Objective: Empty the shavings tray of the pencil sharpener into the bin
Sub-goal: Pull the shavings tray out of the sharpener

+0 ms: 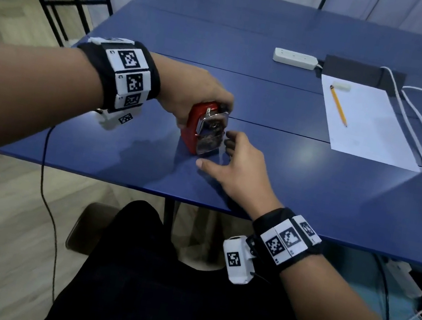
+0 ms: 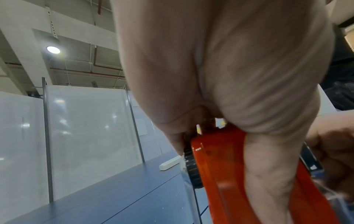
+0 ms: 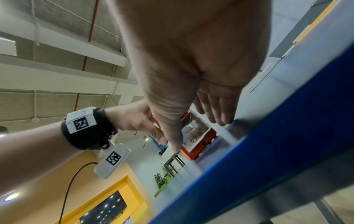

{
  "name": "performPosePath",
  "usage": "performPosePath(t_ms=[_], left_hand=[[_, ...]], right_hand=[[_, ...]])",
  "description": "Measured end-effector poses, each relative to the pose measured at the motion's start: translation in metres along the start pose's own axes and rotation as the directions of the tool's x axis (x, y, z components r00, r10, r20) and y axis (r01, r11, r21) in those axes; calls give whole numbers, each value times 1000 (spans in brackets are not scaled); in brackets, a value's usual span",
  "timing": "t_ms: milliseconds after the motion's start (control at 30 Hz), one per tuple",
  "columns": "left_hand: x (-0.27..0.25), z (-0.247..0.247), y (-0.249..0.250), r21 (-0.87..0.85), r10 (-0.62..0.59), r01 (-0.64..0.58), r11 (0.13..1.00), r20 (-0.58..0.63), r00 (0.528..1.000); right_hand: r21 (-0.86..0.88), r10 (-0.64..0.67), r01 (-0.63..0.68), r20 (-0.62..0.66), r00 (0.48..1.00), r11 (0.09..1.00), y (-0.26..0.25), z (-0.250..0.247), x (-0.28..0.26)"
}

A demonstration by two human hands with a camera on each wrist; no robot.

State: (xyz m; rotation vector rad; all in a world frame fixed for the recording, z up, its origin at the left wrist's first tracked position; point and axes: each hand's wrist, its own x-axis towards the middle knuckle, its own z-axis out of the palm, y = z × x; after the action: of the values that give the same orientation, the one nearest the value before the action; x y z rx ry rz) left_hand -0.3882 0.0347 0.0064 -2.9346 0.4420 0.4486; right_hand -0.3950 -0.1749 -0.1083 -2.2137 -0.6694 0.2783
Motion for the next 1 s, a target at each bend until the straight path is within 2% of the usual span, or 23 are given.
performPosePath(t_ms=[133,333,1000], left_hand=[[0,1,2,16,-9,9,1000,-10,1000],[0,1,2,23,-5,5,1000,-14,1000],[0,2,1,15,-16,16,1000,-17,1000]], right_hand=[[-155,46,-63,-111,993,986,-15,8,-5],[-104,79,-103,-216,973,989,-30,22,2],[-104,78,-103,-222,972,989,-32,14,-3]])
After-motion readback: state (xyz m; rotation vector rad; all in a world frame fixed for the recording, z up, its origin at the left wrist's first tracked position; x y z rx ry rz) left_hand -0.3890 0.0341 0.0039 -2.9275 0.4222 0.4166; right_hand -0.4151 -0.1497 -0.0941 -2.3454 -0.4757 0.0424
